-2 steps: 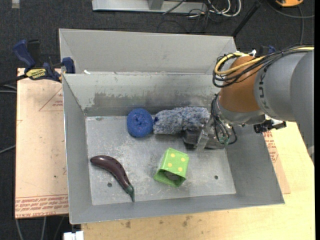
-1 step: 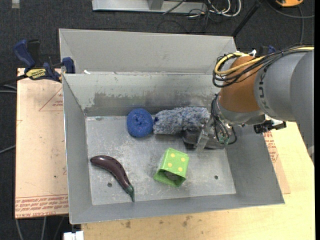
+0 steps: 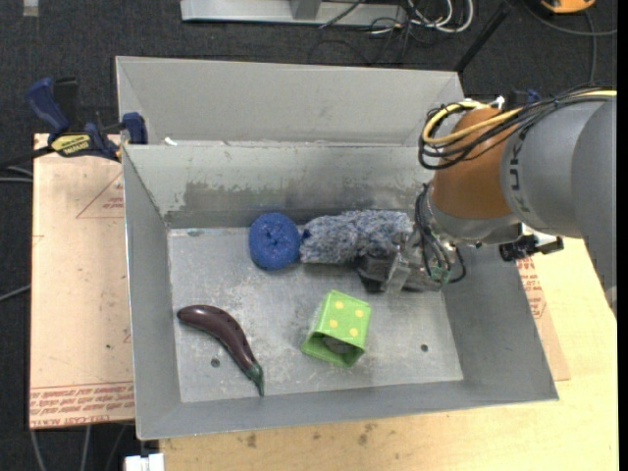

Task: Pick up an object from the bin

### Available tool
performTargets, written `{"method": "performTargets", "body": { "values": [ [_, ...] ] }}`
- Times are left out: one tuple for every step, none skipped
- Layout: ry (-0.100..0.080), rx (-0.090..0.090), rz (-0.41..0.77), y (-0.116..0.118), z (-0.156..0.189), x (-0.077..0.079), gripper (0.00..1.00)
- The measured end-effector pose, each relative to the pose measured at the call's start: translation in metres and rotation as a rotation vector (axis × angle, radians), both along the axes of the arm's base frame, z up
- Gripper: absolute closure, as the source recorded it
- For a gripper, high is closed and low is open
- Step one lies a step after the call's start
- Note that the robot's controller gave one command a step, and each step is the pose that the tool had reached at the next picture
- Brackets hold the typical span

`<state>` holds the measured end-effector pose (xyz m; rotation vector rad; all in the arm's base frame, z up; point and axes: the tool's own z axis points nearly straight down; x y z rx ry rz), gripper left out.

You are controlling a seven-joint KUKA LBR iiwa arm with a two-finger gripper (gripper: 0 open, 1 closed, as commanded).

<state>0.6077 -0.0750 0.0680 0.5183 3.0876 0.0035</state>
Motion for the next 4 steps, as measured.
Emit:
{"method": "performTargets", "body": {
  "values": [
    [0.006, 0.000, 0.003, 0.000, 0.012, -0.001, 1.00],
    [0.007, 0.000, 0.003, 0.000, 0.020, 0.000, 1.00],
    [0.010, 0.001, 0.004, 0.000, 0.030, -0.001, 1.00],
    [0.008, 0.001, 0.004, 0.000, 0.042, 0.000, 1.00]
  ]
}}
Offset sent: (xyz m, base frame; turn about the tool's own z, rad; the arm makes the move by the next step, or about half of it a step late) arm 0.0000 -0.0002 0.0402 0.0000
